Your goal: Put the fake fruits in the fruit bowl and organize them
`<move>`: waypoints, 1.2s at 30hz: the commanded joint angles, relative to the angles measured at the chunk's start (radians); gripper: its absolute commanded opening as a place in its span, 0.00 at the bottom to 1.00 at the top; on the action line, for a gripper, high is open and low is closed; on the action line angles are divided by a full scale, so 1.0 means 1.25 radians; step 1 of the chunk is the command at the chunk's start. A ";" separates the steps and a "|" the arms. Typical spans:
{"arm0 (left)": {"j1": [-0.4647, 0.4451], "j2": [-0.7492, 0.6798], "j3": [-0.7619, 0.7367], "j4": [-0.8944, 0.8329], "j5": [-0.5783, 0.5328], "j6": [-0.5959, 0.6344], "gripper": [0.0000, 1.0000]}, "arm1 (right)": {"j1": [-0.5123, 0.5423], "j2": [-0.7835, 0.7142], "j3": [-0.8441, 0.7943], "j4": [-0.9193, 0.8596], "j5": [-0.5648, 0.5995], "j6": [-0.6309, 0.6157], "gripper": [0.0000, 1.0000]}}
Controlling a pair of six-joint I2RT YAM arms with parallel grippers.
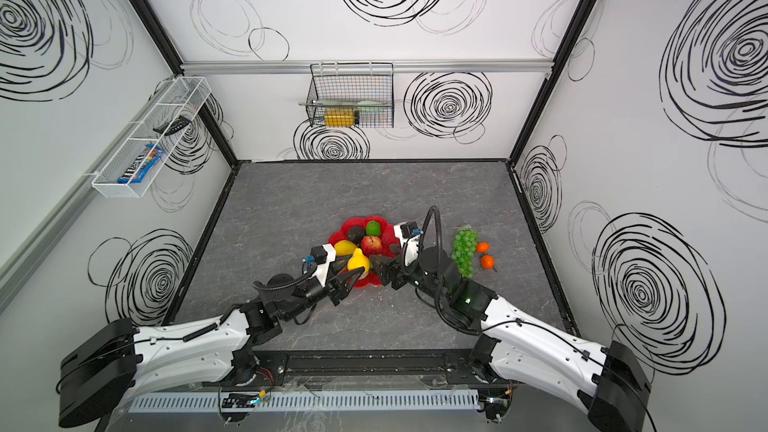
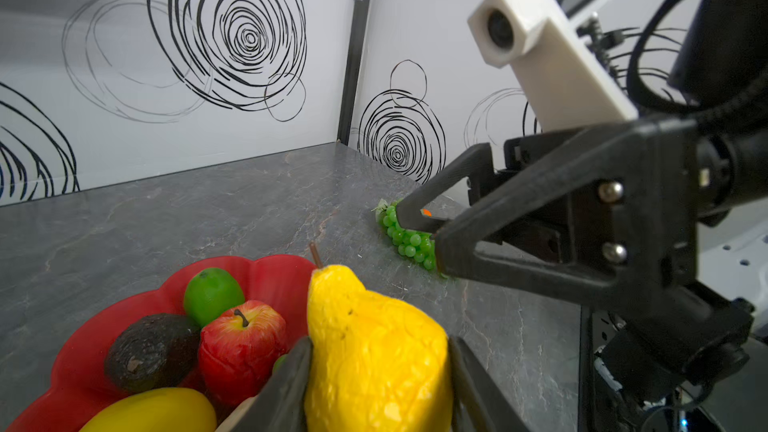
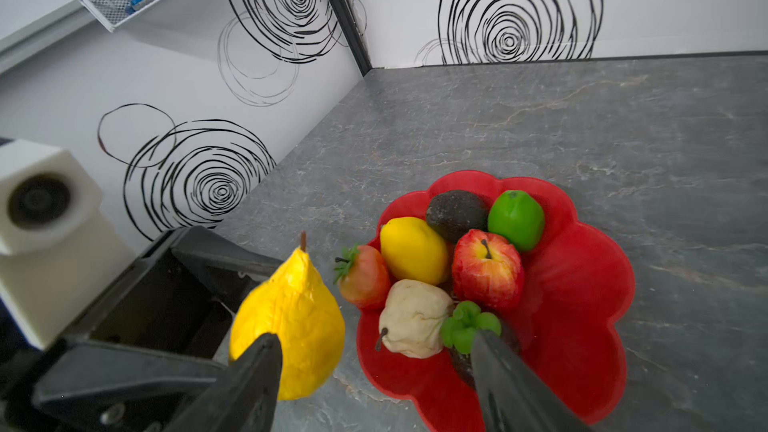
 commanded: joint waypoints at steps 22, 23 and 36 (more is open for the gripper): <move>-0.109 0.097 0.016 0.121 -0.052 0.206 0.38 | -0.005 0.111 0.130 -0.117 -0.116 0.048 0.40; -0.109 0.097 0.016 0.121 -0.054 0.207 0.38 | -0.005 0.114 0.131 -0.121 -0.112 0.048 0.37; -0.120 0.103 0.020 0.118 -0.072 0.214 0.40 | -0.001 0.142 0.117 -0.091 -0.151 0.056 0.14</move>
